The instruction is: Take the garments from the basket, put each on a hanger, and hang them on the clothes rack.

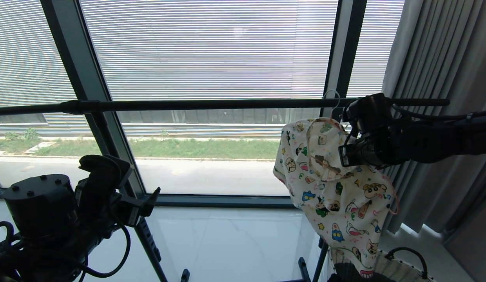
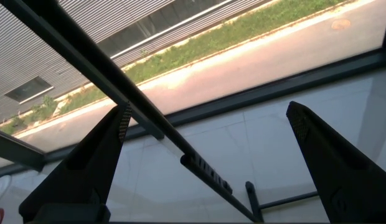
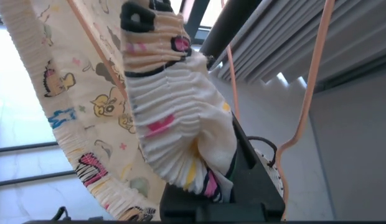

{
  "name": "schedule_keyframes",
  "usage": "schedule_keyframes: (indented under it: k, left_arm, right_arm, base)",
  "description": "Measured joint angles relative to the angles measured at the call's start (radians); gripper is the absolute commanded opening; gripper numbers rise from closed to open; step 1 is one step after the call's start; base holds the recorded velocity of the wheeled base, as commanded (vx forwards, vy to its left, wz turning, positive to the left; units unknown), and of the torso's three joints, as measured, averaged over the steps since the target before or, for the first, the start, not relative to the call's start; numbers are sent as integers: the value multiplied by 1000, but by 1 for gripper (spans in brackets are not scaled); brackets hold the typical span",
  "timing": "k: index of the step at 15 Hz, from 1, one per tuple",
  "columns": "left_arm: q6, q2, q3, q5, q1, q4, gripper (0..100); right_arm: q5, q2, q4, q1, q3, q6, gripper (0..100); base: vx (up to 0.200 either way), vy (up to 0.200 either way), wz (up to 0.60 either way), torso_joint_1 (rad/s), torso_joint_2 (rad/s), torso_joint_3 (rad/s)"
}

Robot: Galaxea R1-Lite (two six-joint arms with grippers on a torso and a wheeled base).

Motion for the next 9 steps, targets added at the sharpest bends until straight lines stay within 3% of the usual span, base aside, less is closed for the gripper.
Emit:
schedule_keyframes:
  k: [2, 3, 9]
  left_arm:
    - [0, 0, 1, 0, -1, 0, 100]
    - [0, 0, 1, 0, -1, 0, 100]
    - [0, 1, -2, 2, 3, 0, 100]
  right_arm:
    - [0, 7, 19, 1, -9, 0, 0]
    - [0, 9, 31, 2, -11, 3, 100]
    - [-1, -76, 118, 14, 10, 9, 100]
  base:
    - [0, 0, 0, 0, 0, 0]
    - [0, 0, 0, 0, 0, 0]
    - [0, 0, 0, 0, 0, 0]
